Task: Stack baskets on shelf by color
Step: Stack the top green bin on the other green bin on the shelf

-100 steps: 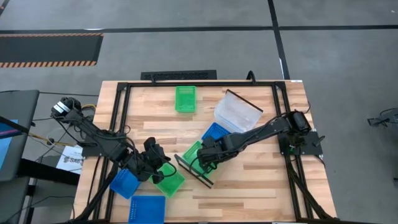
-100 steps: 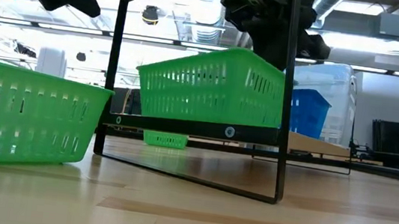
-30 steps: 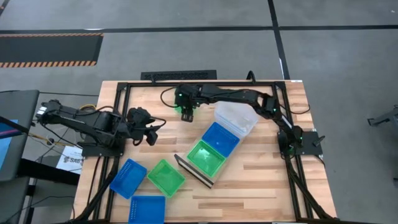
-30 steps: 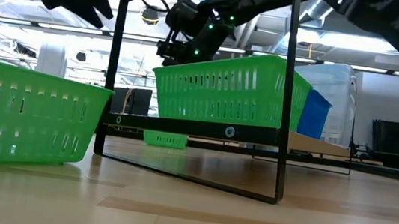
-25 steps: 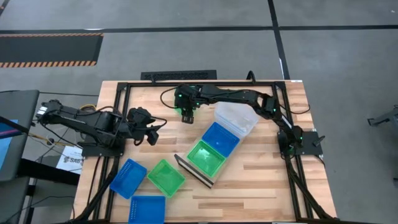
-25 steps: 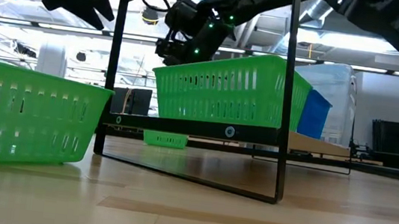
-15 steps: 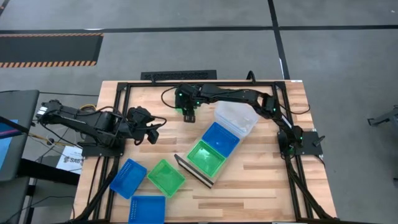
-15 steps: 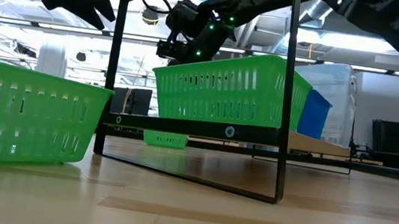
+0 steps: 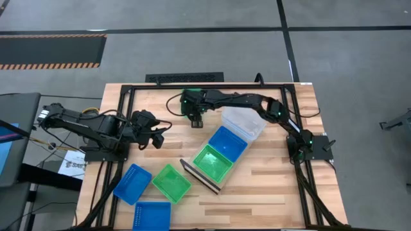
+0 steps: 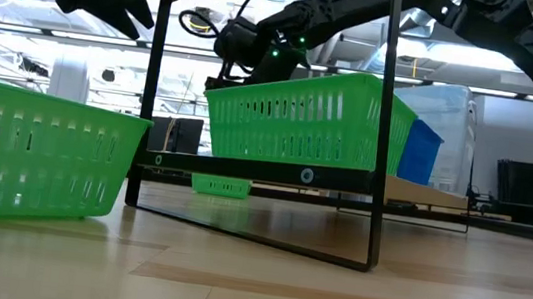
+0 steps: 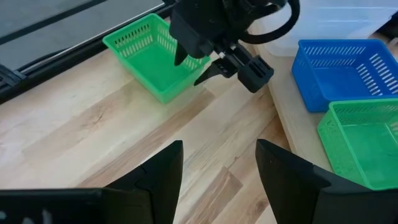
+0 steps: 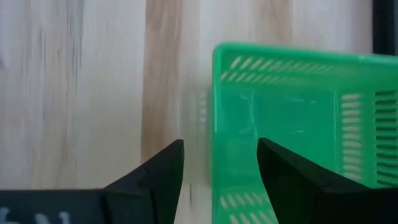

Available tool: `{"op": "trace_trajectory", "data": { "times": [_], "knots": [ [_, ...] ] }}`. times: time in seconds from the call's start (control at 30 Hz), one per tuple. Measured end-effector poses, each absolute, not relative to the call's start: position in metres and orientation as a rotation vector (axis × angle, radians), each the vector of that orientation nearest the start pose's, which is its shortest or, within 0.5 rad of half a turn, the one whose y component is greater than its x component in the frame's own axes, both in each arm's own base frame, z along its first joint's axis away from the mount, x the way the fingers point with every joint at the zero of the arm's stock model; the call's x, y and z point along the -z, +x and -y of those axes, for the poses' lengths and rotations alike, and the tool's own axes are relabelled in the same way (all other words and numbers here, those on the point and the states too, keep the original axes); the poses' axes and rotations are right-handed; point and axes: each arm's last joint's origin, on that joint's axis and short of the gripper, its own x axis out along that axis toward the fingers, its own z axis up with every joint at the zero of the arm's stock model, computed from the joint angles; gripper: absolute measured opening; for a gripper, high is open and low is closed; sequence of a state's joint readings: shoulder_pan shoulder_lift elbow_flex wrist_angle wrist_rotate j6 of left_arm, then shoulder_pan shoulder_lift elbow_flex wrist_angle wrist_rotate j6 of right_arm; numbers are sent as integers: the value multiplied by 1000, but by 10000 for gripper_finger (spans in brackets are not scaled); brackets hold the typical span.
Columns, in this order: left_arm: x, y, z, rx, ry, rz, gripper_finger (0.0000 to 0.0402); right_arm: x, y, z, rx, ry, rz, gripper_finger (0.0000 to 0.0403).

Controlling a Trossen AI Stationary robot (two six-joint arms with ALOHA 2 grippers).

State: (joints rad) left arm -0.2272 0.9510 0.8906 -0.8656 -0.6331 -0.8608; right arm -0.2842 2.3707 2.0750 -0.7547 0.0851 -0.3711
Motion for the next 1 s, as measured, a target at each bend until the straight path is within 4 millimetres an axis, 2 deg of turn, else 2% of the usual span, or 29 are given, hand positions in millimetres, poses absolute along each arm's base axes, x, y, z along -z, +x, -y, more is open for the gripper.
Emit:
{"op": "trace_trajectory", "data": {
  "times": [0.1,0.2,0.47,0.57,0.8,1.0],
  "knots": [
    [-291,169,21,-696,-410,-614,190,-189,488,144,142,-251,-1108,215],
    [-291,169,22,-696,-411,-614,190,-189,487,144,146,-266,-1129,188],
    [-291,169,22,-696,-411,-614,190,-184,484,142,120,-256,-1169,48],
    [-291,169,22,-696,-411,-614,190,-182,482,140,103,-260,-1202,14],
    [-291,169,22,-696,-411,-615,190,-182,484,133,101,-250,-1214,5],
    [-291,169,22,-695,-411,-615,190,-216,485,135,130,-214,-1188,3]
  ]
}}
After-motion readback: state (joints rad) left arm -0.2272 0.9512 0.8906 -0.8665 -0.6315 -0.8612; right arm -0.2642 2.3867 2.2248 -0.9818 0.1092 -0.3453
